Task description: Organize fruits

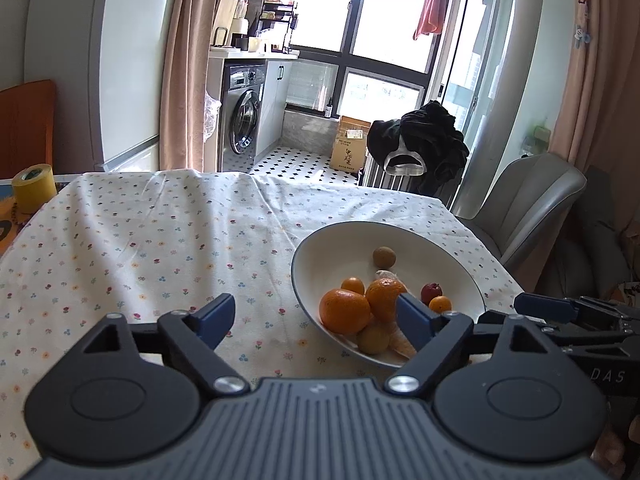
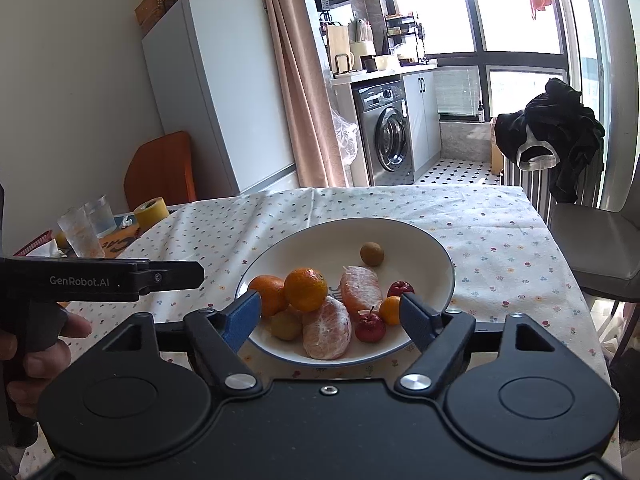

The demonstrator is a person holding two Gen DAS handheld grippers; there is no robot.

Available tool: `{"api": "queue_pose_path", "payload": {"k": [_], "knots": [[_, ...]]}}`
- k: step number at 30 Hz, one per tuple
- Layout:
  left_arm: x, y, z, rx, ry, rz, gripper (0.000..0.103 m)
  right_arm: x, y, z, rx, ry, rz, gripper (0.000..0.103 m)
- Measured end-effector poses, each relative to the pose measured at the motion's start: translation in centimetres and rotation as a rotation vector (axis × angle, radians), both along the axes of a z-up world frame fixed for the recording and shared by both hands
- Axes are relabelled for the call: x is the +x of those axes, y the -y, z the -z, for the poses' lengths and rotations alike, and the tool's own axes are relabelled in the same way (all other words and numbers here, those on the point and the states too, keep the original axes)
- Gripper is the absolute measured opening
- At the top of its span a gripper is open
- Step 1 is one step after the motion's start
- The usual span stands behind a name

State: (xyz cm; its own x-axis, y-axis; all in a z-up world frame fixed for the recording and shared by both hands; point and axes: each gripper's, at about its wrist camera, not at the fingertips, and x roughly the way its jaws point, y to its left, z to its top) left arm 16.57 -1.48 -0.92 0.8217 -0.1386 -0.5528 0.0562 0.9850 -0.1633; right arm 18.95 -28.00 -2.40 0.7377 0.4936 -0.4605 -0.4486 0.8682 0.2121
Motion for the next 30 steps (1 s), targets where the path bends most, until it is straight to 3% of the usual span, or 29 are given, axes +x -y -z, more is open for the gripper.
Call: {"api": "queue_pose_path", "payload": {"k": [6,14,30], "knots": [[-1.6,-0.5,0.1,0.0,-0.011,-0.002,0.097,-1.2,0.0,-0.4,0.004,-0.004,-0.003,0.094],[-3.5,-1.3,-0.2,0.004,-0.034,-0.009,0.102,-2.6,-0.4,-1.2,-0.012,0.001,-0.013,0.103],[-8.6,-3.7,-1.1,0.014,-0.036,-0.087,0.103,-5.9,-1.5,-2.7,-0.018,0.0,-0.066,0.103]]}}
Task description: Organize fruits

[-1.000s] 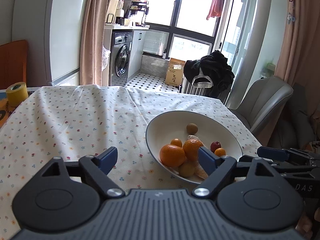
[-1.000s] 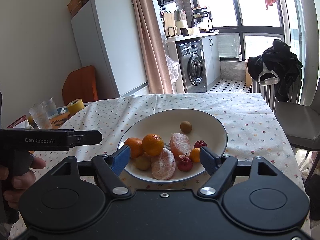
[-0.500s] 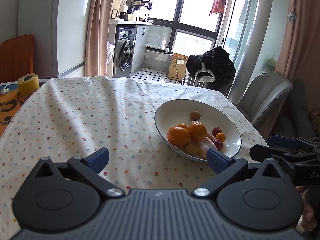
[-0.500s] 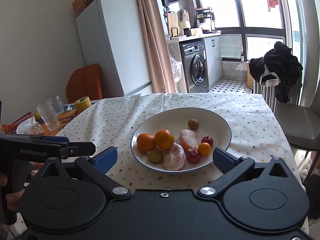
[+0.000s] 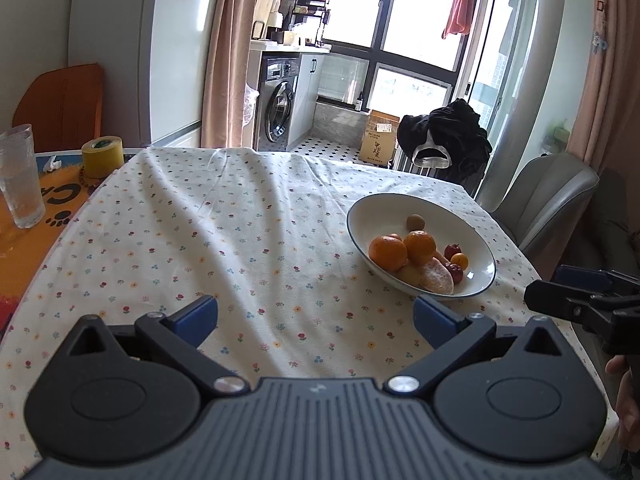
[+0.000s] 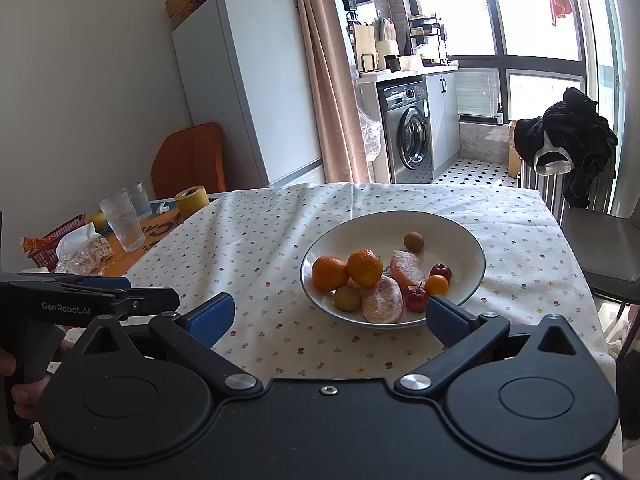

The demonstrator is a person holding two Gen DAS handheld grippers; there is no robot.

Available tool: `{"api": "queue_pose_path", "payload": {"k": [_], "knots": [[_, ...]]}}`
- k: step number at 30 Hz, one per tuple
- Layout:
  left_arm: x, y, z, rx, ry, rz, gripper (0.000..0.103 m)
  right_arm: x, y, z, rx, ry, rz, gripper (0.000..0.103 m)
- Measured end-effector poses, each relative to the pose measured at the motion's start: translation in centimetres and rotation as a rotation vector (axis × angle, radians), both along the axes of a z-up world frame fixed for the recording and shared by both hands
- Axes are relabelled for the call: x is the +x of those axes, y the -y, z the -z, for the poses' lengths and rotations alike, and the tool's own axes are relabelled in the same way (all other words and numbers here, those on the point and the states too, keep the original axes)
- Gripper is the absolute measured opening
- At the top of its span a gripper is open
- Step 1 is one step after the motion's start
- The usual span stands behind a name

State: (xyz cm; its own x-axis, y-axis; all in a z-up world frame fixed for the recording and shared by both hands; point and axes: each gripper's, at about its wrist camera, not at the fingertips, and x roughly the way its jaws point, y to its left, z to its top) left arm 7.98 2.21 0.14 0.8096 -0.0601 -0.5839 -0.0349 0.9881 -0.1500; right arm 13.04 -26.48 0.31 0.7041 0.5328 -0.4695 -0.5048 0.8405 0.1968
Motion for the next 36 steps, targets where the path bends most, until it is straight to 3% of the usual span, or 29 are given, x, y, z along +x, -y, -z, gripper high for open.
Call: {"api": "queue_pose_path", "payload": {"k": [10,17,22,36], "knots": [[-2.6,-0.5,-0.5,0.031,0.01,-0.009,0.103,-1.5,-0.2,-0.7,0.001,-0.007,-0.022,0.103],[-4.4,-1.3,-0.5,0.011,-0.002,-0.03,0.103,-2.1,-0.3,-1.0,0.012,-0.008,-0.032,0.103],[-4.8,-2.1,-0.5,0.038,0.006,-0.073,0.103,-2.2,-0.5,-0.7,0.009,-0.023,-0.041,0.103],[-5.0,-1.6,-0.6,0.054,0.008,-0.052,0.103,-2.4,-0.7,-0.5,0.01,-0.049,-0.048,0.103]]}}
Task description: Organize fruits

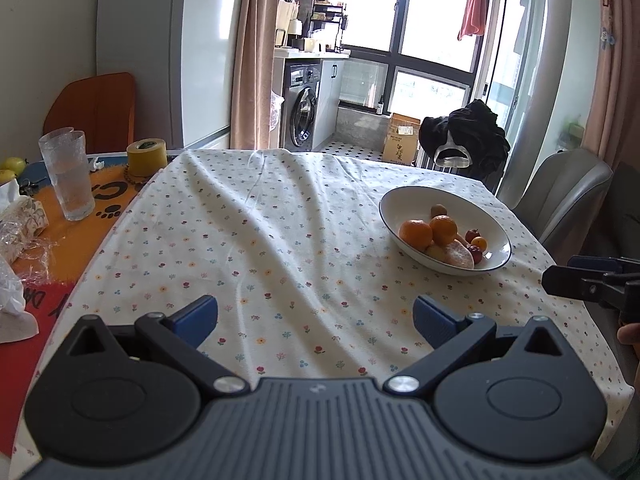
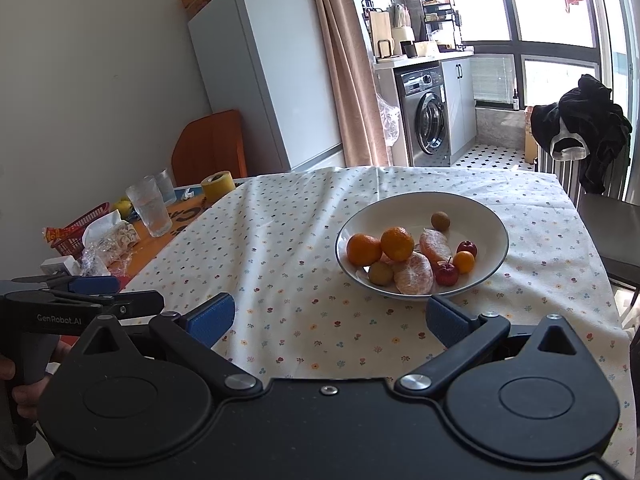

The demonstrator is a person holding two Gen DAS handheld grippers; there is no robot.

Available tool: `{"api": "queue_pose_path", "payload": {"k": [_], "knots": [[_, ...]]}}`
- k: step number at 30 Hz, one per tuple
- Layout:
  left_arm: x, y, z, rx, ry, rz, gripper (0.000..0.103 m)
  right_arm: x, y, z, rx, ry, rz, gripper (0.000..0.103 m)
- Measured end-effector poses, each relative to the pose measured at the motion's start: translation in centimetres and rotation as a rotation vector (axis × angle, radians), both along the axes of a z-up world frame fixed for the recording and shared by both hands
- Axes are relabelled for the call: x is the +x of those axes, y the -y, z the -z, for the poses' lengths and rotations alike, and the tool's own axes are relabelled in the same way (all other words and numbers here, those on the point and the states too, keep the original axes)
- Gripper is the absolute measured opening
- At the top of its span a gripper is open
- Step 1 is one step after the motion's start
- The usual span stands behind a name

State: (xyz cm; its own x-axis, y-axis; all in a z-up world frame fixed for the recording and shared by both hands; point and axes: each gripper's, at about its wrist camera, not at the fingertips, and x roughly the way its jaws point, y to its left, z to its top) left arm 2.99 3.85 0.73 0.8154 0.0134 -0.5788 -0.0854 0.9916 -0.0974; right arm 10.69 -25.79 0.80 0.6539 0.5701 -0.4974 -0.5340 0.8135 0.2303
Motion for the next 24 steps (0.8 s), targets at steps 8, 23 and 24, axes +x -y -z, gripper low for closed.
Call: {"api": "queue_pose_path", "payload": {"k": [8,23,24], "knots": [[0.05,0.76,0.07,0.017,-0.001,0.022,0.103,0.08,0.03,0.18,0.001,-0.013,-0.003,0.103],[0.01,0.75,0.26,0.015,-0.004,0.021,0.103,-0.04,-0.21,0.32,-0.008,-0.02,-0.007,0.103],[0.01,0.75,0.25,0.016,-0.004,0.021,0.103,-0.04,-0.22,0.32,-0.008,-0.021,-0.007,0.103]]}}
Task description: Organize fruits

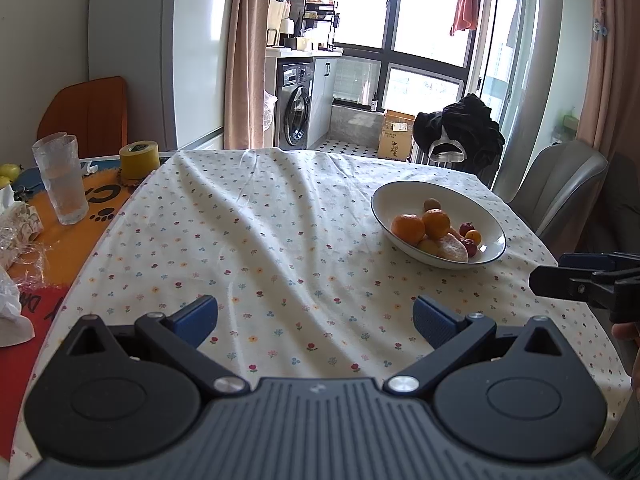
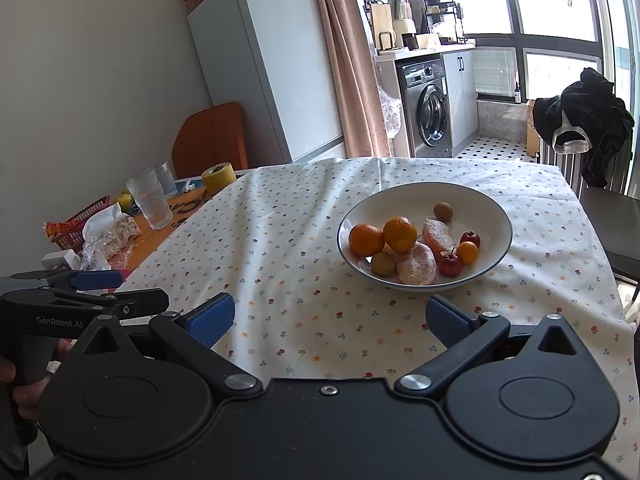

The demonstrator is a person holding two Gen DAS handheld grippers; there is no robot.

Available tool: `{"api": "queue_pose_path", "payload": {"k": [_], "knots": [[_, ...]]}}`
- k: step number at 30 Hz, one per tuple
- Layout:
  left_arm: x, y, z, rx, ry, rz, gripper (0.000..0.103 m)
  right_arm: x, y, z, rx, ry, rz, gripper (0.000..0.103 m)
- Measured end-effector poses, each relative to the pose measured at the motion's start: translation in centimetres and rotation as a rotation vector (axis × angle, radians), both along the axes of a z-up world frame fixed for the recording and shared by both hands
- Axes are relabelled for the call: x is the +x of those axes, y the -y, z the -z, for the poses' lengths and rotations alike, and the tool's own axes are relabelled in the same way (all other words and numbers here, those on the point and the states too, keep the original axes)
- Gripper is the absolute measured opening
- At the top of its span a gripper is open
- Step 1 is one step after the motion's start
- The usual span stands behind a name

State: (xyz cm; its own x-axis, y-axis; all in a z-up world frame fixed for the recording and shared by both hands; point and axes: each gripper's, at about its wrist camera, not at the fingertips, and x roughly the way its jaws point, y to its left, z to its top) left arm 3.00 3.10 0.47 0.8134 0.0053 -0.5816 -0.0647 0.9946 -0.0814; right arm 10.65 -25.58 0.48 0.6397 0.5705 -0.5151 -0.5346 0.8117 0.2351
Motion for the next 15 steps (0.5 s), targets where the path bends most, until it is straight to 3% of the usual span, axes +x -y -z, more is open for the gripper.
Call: {"api": "queue_pose_path", "payload": {"k": [15], "knots": [[-0.07,-0.2,0.0,-0.001,0.0,-0.003,0.103,-0.04,0.08,0.07,-0.001,0.001,0.004,0.103]]}}
